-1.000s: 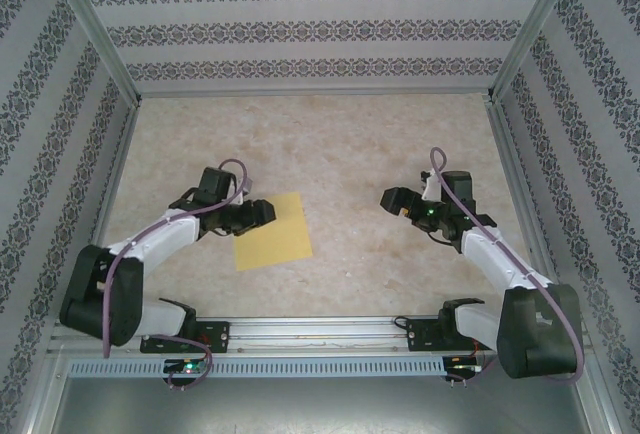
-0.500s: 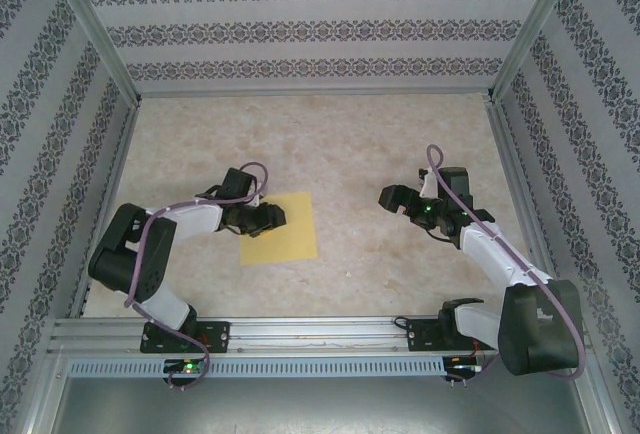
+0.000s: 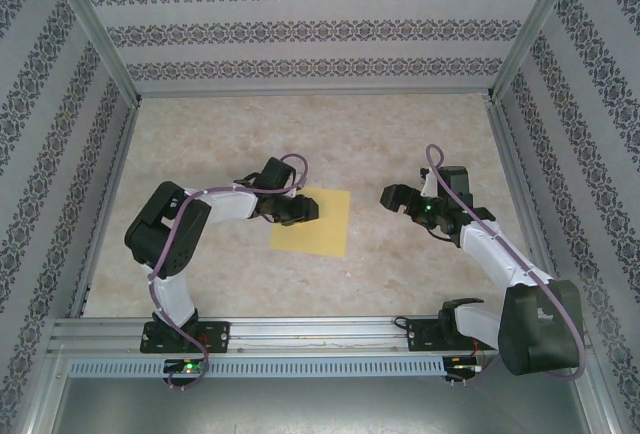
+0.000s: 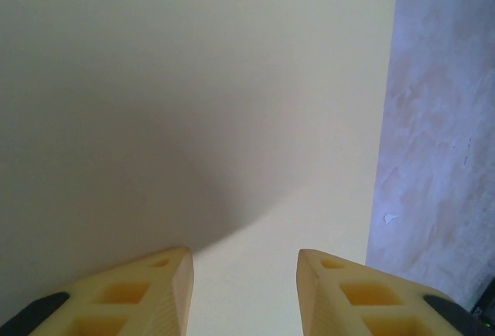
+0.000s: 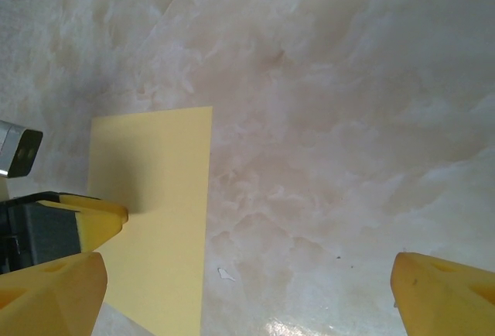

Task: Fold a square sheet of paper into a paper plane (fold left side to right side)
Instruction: Move the square sheet of paper to the center of the table, then pick up the square sheet of paper from the center of the table.

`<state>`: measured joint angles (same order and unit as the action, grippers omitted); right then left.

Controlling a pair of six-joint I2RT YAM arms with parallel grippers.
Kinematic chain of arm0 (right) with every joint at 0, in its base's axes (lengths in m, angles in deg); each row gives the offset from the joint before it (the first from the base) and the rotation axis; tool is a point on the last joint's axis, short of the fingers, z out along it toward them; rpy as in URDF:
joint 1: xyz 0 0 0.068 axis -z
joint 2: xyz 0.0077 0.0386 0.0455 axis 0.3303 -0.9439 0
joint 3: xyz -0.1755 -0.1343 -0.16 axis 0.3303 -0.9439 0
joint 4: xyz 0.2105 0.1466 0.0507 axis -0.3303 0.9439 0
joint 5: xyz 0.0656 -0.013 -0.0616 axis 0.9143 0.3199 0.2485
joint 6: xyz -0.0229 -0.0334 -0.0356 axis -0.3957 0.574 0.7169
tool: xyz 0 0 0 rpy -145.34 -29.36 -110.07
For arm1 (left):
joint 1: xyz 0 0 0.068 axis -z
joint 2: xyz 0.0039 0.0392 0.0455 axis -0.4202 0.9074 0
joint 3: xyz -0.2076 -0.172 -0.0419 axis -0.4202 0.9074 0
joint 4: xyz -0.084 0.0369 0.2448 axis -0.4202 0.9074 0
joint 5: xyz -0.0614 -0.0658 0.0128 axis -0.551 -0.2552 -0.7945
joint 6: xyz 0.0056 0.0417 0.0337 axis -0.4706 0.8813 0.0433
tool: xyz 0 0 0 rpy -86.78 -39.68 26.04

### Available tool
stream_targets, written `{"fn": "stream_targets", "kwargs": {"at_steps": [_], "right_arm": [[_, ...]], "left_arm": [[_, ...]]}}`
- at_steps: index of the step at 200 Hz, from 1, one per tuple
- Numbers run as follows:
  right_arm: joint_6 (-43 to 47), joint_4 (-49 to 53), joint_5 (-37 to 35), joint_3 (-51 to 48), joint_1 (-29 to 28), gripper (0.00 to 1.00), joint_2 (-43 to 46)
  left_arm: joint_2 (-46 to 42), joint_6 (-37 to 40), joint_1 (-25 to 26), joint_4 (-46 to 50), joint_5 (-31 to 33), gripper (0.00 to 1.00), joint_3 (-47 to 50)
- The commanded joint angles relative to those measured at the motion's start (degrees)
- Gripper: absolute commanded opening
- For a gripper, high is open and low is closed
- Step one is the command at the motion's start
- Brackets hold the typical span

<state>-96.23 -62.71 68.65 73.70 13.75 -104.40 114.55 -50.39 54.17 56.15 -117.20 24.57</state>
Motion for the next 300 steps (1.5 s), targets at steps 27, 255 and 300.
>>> {"fn": "stream_targets", "kwargs": {"at_steps": [27,255,300], "right_arm": [[3.1,4.4,-5.9,5.4,-4.0,0.95,-3.8],[3.9,10.6,-24.7,36.8,-29.0,0.98,-44.6],[3.8,11.1,-23.6,36.8,-30.6,0.96,-44.6]], "left_arm": [[-4.4,-1.8,0.6,-2.8,0.1,0.42,-2.3],[-10.6,1.0,-4.5,3.1,4.0,0.17,14.0],[-10.1,0.8,-4.5,2.7,4.2,0.17,14.4]]}}
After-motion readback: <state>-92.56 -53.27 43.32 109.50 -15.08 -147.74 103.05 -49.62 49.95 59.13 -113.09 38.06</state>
